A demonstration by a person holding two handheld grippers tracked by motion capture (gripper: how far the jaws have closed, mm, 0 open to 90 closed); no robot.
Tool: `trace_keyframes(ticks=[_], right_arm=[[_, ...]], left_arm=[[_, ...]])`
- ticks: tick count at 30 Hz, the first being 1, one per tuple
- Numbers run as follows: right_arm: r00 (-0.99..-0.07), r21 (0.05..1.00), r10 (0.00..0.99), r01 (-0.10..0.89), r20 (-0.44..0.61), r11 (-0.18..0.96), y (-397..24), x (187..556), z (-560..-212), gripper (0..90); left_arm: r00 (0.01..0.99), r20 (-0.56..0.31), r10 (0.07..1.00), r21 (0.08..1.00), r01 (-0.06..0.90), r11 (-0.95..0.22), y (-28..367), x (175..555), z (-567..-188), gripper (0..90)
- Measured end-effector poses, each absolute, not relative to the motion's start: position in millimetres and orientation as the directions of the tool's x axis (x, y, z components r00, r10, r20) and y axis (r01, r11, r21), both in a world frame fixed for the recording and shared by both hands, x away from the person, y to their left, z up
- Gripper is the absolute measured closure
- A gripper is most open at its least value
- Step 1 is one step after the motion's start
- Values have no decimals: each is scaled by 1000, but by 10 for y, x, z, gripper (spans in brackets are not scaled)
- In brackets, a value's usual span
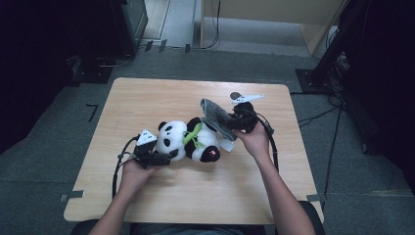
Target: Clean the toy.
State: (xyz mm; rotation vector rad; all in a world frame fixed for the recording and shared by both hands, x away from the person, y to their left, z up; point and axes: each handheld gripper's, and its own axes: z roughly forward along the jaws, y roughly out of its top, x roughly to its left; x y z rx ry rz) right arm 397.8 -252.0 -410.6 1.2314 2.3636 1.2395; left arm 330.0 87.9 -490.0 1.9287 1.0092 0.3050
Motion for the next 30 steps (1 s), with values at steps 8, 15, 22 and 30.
trace_keyframes(ticks=[8, 15, 22, 30], right_arm=[[-606, 750, 770, 600, 201, 277, -2646, 3955, -4210, 710], [-576, 731, 794, 625, 196, 273, -2763, 3937, -4282, 712], [-540, 715, 819, 649, 193, 260, -2874, 3926, -4309, 714], [-544, 766, 814, 607, 205, 213, -2950, 3819, -4072, 715]], left_arm=[[640, -172, 749, 816, 518, -256, 884, 3289, -4908, 81], [646, -164, 746, 812, 518, -270, 883, 3292, -4895, 81], [646, -168, 744, 811, 520, -269, 879, 3306, -4889, 80], [646, -169, 744, 813, 518, -265, 879, 3308, -4893, 79]])
